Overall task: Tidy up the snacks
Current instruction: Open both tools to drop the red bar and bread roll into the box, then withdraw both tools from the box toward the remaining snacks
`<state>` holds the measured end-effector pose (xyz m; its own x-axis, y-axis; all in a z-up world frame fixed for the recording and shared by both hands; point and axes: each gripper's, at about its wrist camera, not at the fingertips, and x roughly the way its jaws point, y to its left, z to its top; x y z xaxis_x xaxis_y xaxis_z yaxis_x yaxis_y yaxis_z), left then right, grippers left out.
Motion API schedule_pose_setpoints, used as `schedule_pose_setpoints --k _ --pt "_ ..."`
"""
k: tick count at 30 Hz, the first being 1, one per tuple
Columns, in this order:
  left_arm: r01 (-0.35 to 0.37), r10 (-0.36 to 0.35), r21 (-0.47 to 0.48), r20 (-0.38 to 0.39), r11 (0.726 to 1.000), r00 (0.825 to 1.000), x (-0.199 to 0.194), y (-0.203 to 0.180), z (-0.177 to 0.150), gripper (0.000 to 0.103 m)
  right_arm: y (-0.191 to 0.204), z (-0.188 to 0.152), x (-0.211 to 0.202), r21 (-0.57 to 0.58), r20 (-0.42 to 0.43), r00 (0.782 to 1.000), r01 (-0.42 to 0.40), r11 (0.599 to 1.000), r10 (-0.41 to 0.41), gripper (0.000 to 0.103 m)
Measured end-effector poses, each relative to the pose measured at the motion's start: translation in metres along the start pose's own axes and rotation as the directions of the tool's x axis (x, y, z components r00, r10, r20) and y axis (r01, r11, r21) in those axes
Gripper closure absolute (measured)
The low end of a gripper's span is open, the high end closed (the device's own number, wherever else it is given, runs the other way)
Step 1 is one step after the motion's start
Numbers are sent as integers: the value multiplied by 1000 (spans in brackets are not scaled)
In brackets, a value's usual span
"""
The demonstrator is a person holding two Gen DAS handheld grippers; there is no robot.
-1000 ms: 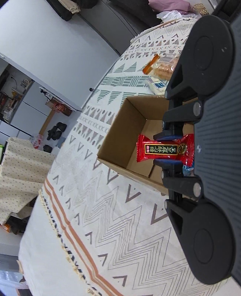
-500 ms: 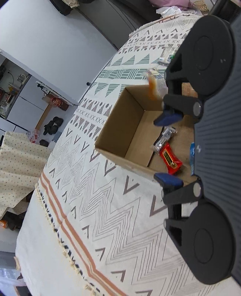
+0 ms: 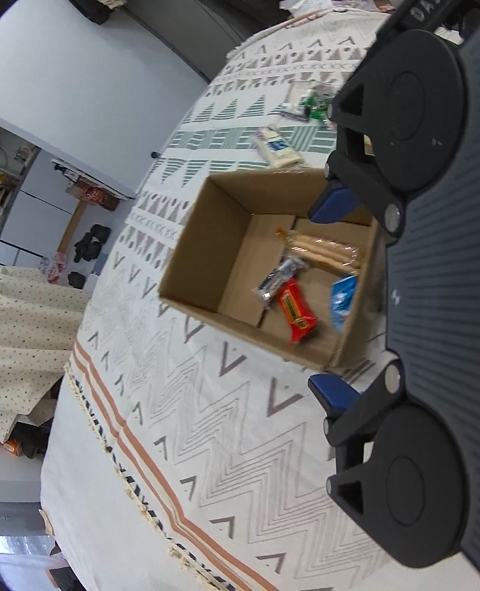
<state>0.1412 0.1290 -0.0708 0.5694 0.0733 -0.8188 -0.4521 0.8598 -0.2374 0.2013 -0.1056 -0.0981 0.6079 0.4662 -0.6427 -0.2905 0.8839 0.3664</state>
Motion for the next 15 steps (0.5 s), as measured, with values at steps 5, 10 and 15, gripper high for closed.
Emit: schedule_pose_setpoints --k 5,10,15 --pt "5 -5 30 -7 1000 1000 -12 -18 -13 7 -20 1 -28 8 22 1000 16 1000 -16 18" --pt "28 -29 62 8 998 1000 -28 -39 -24 0 -30 3 -52 -7 32 998 54 998 -54 10" --pt "63 -65 109 17 992 998 -39 -57 -35 0 -46 1 -75 9 70 996 55 998 -55 6"
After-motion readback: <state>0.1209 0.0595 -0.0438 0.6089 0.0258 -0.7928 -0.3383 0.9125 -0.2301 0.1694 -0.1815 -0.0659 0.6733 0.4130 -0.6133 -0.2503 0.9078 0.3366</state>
